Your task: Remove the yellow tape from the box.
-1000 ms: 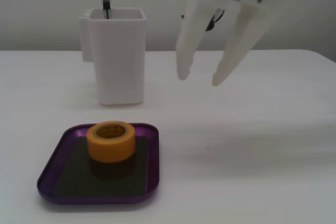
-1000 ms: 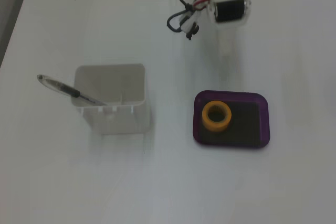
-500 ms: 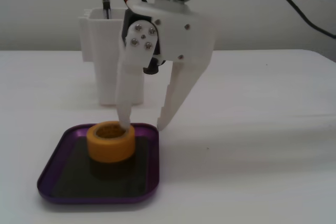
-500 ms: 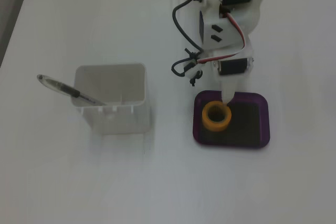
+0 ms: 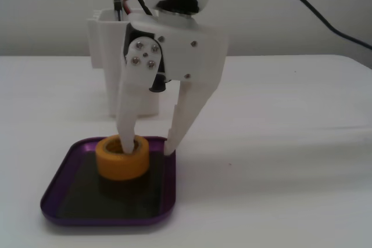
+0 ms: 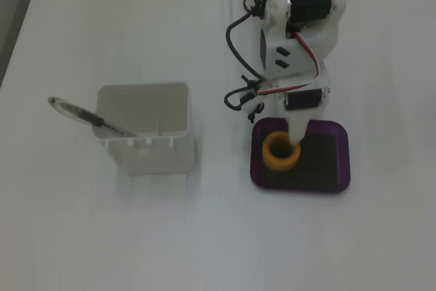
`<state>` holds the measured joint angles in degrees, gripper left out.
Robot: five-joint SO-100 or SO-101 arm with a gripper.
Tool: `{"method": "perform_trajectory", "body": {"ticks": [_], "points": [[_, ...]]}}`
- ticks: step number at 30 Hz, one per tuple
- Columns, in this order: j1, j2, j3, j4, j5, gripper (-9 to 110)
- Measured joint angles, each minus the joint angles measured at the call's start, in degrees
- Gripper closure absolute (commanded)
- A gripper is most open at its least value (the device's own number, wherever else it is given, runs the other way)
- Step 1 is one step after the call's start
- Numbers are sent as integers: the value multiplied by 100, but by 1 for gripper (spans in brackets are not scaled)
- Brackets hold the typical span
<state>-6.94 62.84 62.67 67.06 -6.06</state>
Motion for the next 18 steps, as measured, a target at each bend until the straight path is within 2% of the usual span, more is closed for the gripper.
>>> {"method": "perform_trajectory", "body": {"ticks": [18], "points": [[0,-246,-308,0,0,90]]}}
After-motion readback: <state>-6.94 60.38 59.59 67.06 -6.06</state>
